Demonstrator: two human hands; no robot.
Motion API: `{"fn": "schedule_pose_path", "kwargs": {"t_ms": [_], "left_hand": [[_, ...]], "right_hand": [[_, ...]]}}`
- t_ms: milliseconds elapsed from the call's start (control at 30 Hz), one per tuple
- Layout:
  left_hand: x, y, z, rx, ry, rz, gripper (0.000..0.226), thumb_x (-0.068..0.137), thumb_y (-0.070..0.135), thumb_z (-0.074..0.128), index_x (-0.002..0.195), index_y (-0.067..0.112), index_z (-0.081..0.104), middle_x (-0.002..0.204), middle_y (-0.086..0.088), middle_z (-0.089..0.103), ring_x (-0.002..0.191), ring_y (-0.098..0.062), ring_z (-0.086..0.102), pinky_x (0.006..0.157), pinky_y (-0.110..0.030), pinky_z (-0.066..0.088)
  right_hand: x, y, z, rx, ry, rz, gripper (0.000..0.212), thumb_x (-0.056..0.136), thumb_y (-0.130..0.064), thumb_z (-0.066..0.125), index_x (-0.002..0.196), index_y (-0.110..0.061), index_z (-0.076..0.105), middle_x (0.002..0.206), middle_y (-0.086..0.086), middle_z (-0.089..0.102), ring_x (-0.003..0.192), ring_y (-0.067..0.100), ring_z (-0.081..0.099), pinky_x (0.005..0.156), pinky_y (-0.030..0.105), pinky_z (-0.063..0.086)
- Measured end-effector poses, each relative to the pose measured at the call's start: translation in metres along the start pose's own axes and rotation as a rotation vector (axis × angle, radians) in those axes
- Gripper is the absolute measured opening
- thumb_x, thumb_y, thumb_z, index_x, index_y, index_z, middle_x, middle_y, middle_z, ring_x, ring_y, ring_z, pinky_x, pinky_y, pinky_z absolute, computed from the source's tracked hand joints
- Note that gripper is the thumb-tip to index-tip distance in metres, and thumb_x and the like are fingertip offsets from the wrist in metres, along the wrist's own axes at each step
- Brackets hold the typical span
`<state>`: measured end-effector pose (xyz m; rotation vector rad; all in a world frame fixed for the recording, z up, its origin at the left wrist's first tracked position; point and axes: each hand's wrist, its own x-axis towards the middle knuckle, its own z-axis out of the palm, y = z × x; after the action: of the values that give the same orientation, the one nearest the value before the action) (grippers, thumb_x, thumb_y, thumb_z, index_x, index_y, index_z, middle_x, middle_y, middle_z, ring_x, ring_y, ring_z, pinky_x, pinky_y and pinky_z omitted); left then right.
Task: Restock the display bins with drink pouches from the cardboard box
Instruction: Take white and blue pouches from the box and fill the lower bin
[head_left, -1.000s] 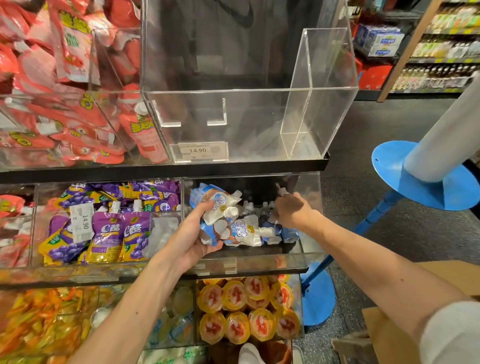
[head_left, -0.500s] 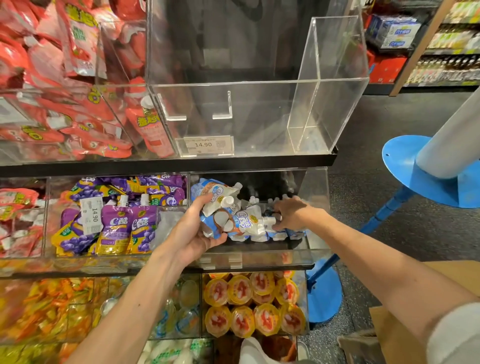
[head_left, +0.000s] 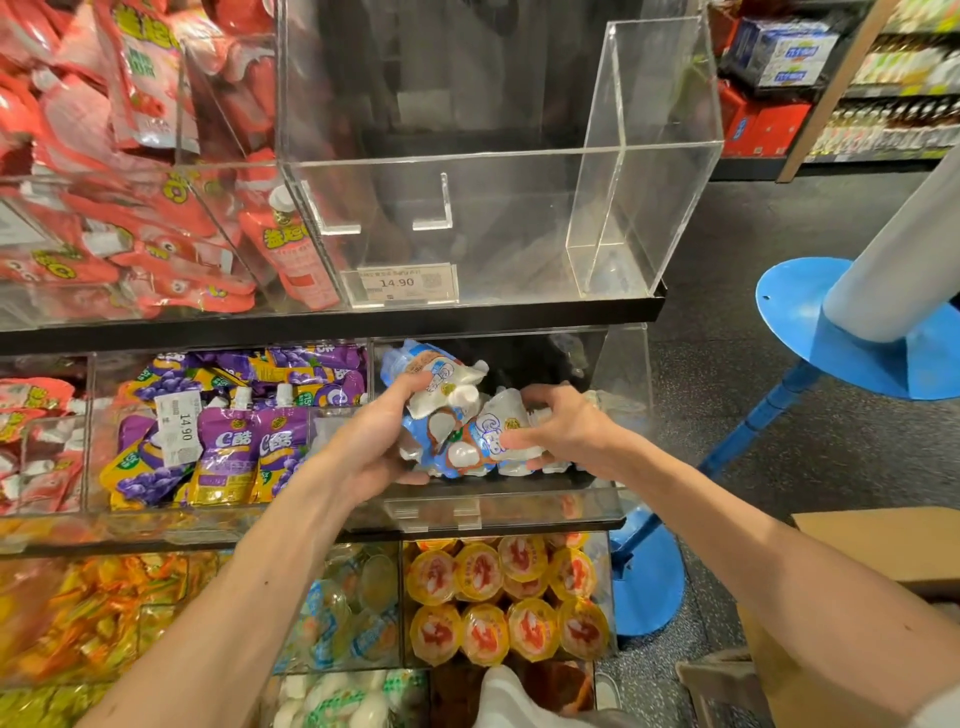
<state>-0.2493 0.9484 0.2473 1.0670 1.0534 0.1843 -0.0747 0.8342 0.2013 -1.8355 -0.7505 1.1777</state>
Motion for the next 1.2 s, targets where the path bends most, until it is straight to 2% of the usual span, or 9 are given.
{"fn": "schedule_pose_path", "kwargs": {"t_ms": [133, 333, 533, 667, 800, 933, 1033, 1133, 1200], "left_hand": [[0.001, 0.004, -0.014, 0.097, 0.03, 0.039, 0.036, 0.095, 0.038, 0.062, 0.114, 0.007, 0.066, 0.099, -0.016, 0.076, 0.09, -0.028, 0.073, 0.085, -0.045, 0.06], [0.007, 0.001, -0.028, 0.163, 0.082, 0.106, 0.041, 0.094, 0.032, 0.066, 0.119, -0.001, 0.063, 0.091, -0.016, 0.076, 0.071, -0.023, 0.073, 0.054, -0.03, 0.057], [0.007, -0.001, -0.032, 0.216, 0.149, 0.191, 0.028, 0.095, 0.033, 0.065, 0.11, 0.01, 0.069, 0.094, -0.007, 0.078, 0.08, -0.022, 0.075, 0.078, -0.041, 0.06], [0.005, -0.001, -0.038, 0.198, 0.157, 0.209, 0.025, 0.095, 0.034, 0.064, 0.107, 0.013, 0.07, 0.093, -0.006, 0.078, 0.085, -0.024, 0.075, 0.087, -0.044, 0.059], [0.003, -0.002, -0.041, 0.184, 0.135, 0.214, 0.023, 0.096, 0.033, 0.063, 0.106, 0.014, 0.07, 0.093, -0.005, 0.078, 0.087, -0.024, 0.075, 0.086, -0.042, 0.059], [0.003, -0.004, -0.039, 0.167, 0.133, 0.223, 0.021, 0.095, 0.032, 0.064, 0.104, 0.014, 0.071, 0.091, -0.005, 0.078, 0.081, -0.021, 0.075, 0.072, -0.036, 0.057], [0.004, -0.004, -0.039, 0.152, 0.129, 0.228, 0.02, 0.095, 0.031, 0.065, 0.105, 0.015, 0.071, 0.092, -0.004, 0.078, 0.081, -0.02, 0.075, 0.071, -0.035, 0.056], [0.002, -0.004, -0.037, 0.125, 0.112, 0.216, 0.021, 0.095, 0.031, 0.065, 0.106, 0.014, 0.07, 0.092, -0.006, 0.078, 0.083, -0.022, 0.075, 0.077, -0.039, 0.059], [0.0, -0.003, -0.035, 0.097, 0.079, 0.191, 0.024, 0.095, 0.031, 0.064, 0.108, 0.012, 0.069, 0.093, -0.009, 0.078, 0.082, -0.024, 0.075, 0.077, -0.04, 0.06]], "right_hand": [[0.002, -0.002, 0.0, -0.234, 0.014, -0.088, 0.051, 0.081, -0.014, 0.082, 0.126, -0.014, 0.058, 0.097, -0.001, 0.062, 0.077, 0.013, 0.068, 0.053, 0.021, 0.055], [0.02, 0.0, 0.034, -0.514, -0.063, -0.138, 0.029, 0.079, -0.016, 0.081, 0.103, -0.007, 0.067, 0.092, 0.01, 0.071, 0.082, 0.028, 0.072, 0.07, 0.047, 0.061], [0.046, 0.004, 0.069, -0.716, -0.125, -0.162, 0.045, 0.084, -0.023, 0.076, 0.122, -0.008, 0.058, 0.12, 0.008, 0.062, 0.104, 0.025, 0.059, 0.084, 0.035, 0.05], [0.055, -0.001, 0.086, -0.746, -0.186, -0.181, 0.016, 0.087, -0.018, 0.071, 0.095, -0.011, 0.06, 0.107, 0.011, 0.065, 0.098, 0.028, 0.061, 0.085, 0.039, 0.051], [0.06, -0.002, 0.091, -0.692, -0.205, -0.185, 0.031, 0.086, -0.019, 0.073, 0.112, -0.009, 0.06, 0.111, 0.009, 0.063, 0.102, 0.025, 0.06, 0.094, 0.042, 0.052], [0.059, 0.001, 0.079, -0.61, -0.421, -0.071, 0.04, 0.09, -0.023, 0.069, 0.127, -0.008, 0.063, 0.126, 0.007, 0.062, 0.117, 0.02, 0.057, 0.105, 0.037, 0.046], [0.059, 0.009, 0.062, -0.25, -0.421, 0.046, 0.042, 0.087, -0.008, 0.073, 0.127, -0.003, 0.062, 0.121, 0.014, 0.068, 0.108, 0.016, 0.066, 0.091, 0.024, 0.055], [0.06, 0.015, 0.043, 0.051, -0.451, 0.059, 0.031, 0.098, 0.0, 0.054, 0.129, 0.001, 0.055, 0.118, 0.017, 0.066, 0.095, 0.013, 0.07, 0.086, 0.026, 0.056], [0.051, 0.01, 0.036, 0.014, -0.332, -0.006, 0.028, 0.097, -0.002, 0.057, 0.123, -0.01, 0.054, 0.114, 0.009, 0.065, 0.088, 0.01, 0.07, 0.08, 0.028, 0.057]]}}
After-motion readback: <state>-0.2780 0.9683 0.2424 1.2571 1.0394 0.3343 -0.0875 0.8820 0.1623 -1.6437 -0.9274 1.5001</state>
